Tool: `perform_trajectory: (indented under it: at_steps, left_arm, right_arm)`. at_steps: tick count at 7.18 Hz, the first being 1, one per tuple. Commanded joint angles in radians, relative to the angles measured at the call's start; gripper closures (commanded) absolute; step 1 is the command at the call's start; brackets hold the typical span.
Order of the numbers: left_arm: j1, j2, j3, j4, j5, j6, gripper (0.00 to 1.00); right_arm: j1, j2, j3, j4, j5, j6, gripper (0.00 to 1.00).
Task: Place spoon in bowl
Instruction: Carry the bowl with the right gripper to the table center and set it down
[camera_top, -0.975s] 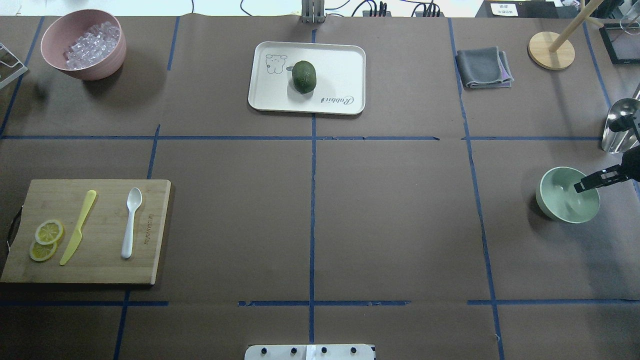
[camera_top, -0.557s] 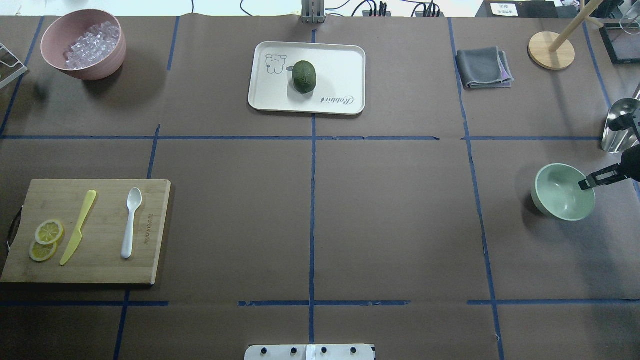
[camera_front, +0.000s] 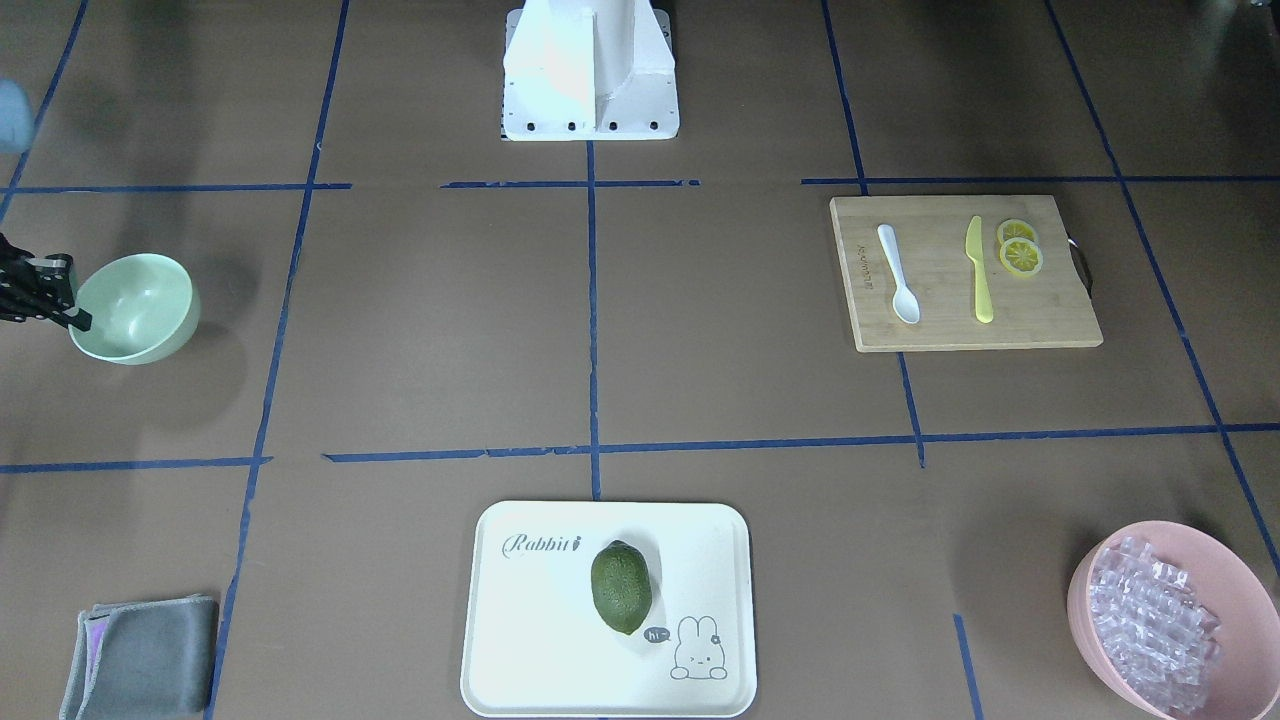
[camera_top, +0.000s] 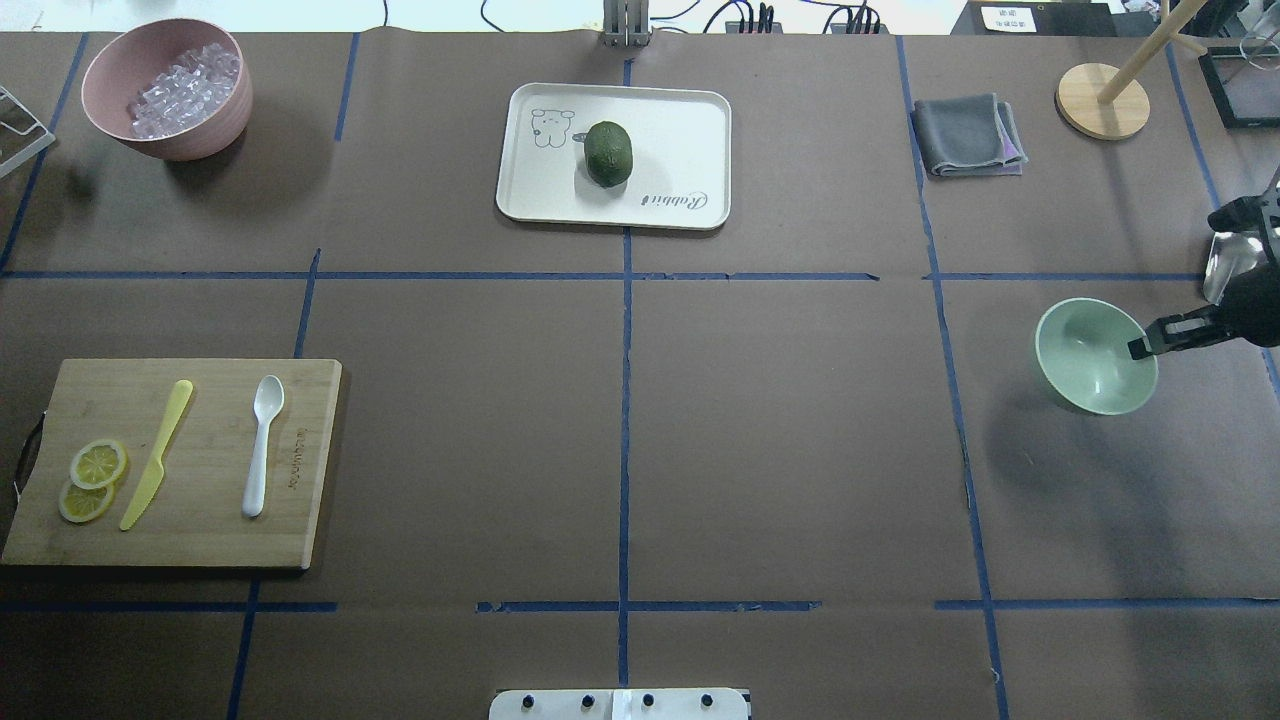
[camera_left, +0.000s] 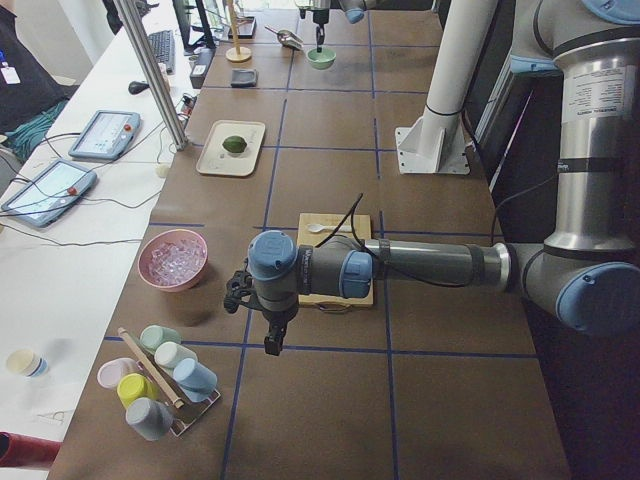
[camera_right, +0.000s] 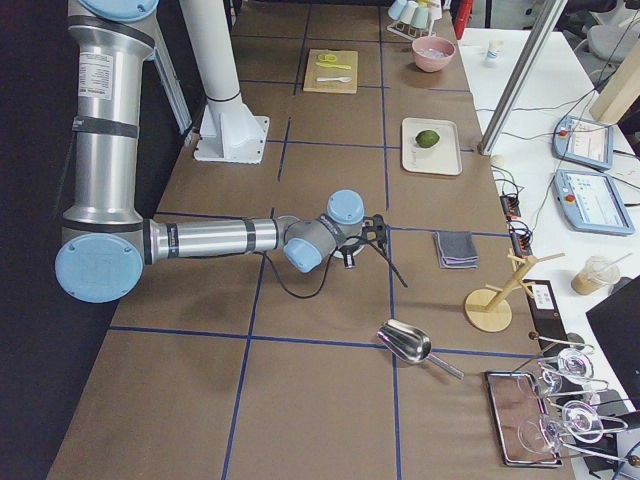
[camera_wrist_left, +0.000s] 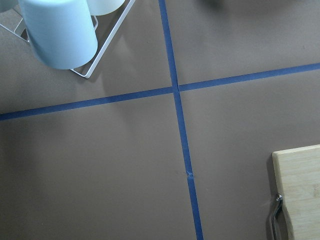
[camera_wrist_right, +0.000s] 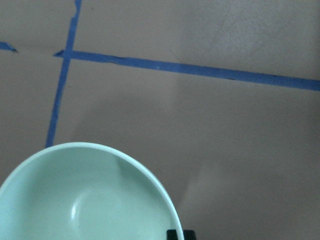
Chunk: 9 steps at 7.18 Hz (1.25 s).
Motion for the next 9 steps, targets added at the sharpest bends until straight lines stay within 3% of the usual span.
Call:
perform_trajectory:
  at_steps: [1,4,6,9]
  left_arm:
    - [0.000,0.000,-0.002,0.000,0.000,0.001,0.00]
    - [0.000,-0.001,-0.013,0.000,0.000,0.000,0.00]
    - [0.000,-0.001,-0.013,0.000,0.000,0.000,0.00]
    - [0.008,-0.001,-0.008,0.000,0.000,0.000,0.00]
  right_arm:
    - [-0.110,0.134,0.043,-0.016,-0.074,0.254,1.00]
    - [-0.305,0.430,0.067,-0.321,-0.292,0.544,1.00]
    - [-0.471,0.621,0.026,-0.500,-0.471,0.695,1.00]
    - [-0.599,0.769,-0.101,-0.509,-0.582,0.832,1.00]
